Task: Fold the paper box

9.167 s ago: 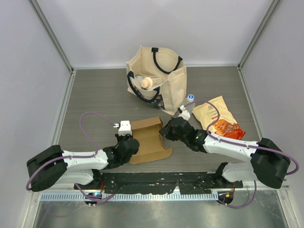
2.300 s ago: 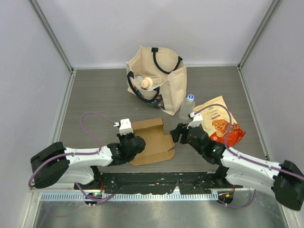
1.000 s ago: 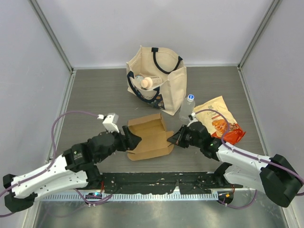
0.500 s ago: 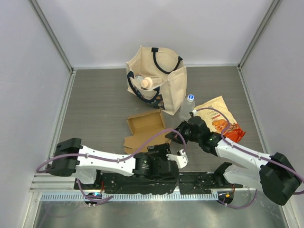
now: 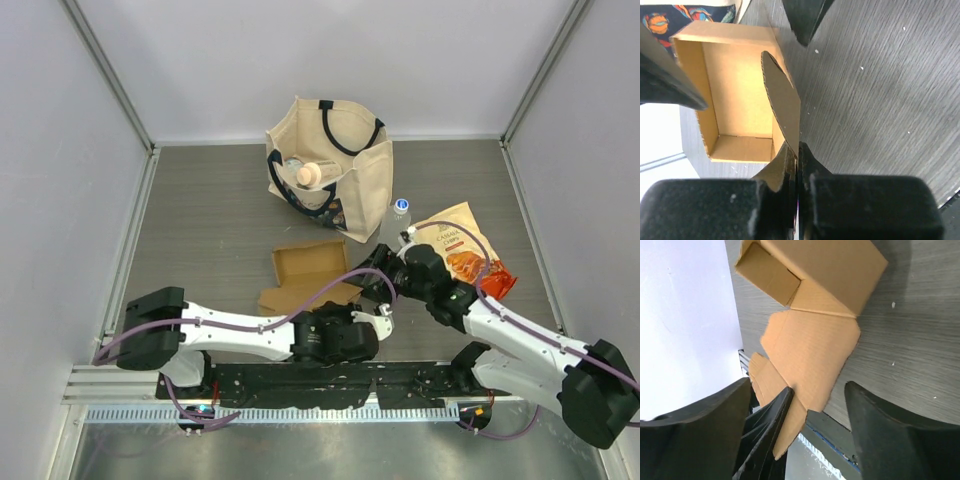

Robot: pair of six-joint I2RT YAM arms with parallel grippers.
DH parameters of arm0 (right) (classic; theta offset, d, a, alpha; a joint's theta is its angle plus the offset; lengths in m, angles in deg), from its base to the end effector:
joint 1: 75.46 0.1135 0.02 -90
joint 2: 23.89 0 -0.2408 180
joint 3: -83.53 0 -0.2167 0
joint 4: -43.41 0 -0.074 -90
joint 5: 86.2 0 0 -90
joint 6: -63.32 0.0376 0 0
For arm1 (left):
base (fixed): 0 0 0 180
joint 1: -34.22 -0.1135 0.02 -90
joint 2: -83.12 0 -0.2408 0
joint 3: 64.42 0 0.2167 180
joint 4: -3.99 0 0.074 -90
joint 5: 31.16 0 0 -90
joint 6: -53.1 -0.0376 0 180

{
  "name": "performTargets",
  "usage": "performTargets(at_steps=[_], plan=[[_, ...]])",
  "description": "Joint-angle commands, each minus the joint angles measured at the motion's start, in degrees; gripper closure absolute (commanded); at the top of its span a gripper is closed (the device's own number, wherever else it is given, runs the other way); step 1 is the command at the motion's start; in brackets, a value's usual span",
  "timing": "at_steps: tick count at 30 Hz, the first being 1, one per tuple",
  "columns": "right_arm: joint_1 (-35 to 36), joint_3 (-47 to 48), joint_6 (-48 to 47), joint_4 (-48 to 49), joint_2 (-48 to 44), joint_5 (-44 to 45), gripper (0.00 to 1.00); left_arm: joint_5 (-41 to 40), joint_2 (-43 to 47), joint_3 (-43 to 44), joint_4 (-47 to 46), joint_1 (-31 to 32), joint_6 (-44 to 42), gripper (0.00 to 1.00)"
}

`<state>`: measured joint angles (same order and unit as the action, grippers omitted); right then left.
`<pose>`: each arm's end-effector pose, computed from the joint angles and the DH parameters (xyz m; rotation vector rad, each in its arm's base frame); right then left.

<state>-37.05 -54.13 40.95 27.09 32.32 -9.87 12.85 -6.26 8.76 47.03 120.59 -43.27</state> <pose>0.1449 0.1263 0.2061 0.4427 2.3506 1.2684 0.0445 -0.2744 0.2078 1.4251 1.7158 0.3285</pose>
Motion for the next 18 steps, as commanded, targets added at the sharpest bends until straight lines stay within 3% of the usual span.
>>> performTargets(at_steps=[1,8,12,14,15,18], plan=[[-1.9,4.5,-16.8,-2.8,-4.6,1.4,0.14,3.7,4.7,4.7,5.7,-2.2,8.1,1.0],[-3.5,15.6,-33.5,-19.3,-7.0,9.8,0.14,12.6,19.6,10.1,18.2,-11.3,31.3,1.0],[-3.3,18.8,-39.4,-20.8,-2.4,3.6,0.14,11.5,23.9,16.6,28.6,-17.0,47.7,1.0],[-0.9,18.7,-41.0,-20.1,0.4,3.5,0.14,13.8,25.4,18.2,30.9,-20.8,52.1,1.0],[0.8,18.6,-41.5,-18.7,0.7,5.1,0.14,15.8,25.6,19.4,31.4,-25.6,54.8,1.0],[11.2,18.6,-43.9,-15.9,1.2,15.7,0.13,23.8,22.5,22.8,33.6,-35.0,59.1,1.0]])
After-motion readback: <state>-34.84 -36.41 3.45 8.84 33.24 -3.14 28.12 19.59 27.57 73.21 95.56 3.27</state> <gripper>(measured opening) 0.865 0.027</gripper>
